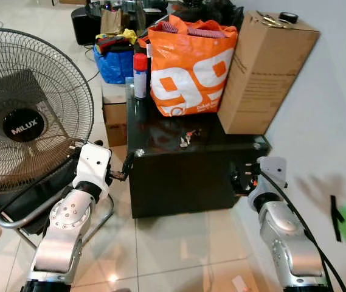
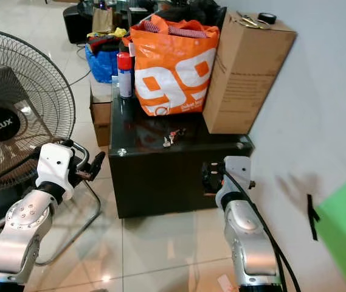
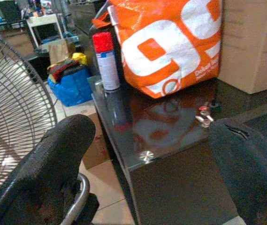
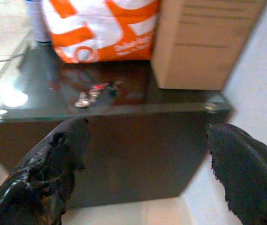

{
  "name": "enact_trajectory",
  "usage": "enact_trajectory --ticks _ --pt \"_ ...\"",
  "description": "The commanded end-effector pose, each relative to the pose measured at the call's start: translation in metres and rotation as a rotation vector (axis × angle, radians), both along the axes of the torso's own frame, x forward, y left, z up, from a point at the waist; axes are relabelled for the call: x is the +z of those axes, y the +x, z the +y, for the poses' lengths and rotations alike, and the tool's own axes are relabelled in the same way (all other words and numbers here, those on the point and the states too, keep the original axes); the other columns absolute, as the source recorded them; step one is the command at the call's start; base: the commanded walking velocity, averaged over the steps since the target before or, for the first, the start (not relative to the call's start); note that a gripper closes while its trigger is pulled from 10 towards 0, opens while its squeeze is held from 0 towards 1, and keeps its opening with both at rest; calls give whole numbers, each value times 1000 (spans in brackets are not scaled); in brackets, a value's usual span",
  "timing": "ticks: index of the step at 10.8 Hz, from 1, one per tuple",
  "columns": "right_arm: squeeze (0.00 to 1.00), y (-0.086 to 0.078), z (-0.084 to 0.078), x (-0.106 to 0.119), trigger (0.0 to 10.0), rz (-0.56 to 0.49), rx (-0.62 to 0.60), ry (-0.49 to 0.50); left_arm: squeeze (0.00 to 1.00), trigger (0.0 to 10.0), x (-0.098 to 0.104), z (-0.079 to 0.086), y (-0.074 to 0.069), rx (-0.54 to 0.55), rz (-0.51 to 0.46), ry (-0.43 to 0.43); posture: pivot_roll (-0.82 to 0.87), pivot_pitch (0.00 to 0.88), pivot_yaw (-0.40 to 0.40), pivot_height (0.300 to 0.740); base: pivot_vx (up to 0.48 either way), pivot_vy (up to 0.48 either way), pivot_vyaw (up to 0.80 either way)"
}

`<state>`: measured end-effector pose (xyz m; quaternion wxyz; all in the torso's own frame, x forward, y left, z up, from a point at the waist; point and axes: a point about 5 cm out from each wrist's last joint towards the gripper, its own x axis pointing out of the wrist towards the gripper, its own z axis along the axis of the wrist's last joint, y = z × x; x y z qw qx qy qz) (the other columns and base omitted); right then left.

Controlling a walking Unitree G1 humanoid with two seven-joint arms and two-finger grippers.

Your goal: Hang keys on a hook

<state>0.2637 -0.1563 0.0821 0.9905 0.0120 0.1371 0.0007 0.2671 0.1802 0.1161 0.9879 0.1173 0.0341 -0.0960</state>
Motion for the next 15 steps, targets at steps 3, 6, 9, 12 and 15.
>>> enact_trajectory --ticks 3,6,9,12,15 --pt "1000 6 2 8 10000 -31 17 -21 0 10000 3 1 3 -17 -22 -14 -50 0 -14 740 299 0 0" --pt "1000 5 4 8 10000 -41 -4 -18 0 10000 6 0 8 -46 -31 -7 -65 0 18 740 300 0 0" --pt "1000 3 4 8 10000 -37 -16 -1 0 10000 7 -2 10 -62 -35 -8 -71 0 30 740 299 0 0" --pt "1000 3 7 9 10000 -40 -25 15 0 10000 9 -3 10 -87 -34 -8 -72 0 68 740 299 0 0" --pt "1000 2 9 9 10000 -46 -26 10 0 10000 11 0 11 -102 -30 -4 -80 0 87 740 299 0 0"
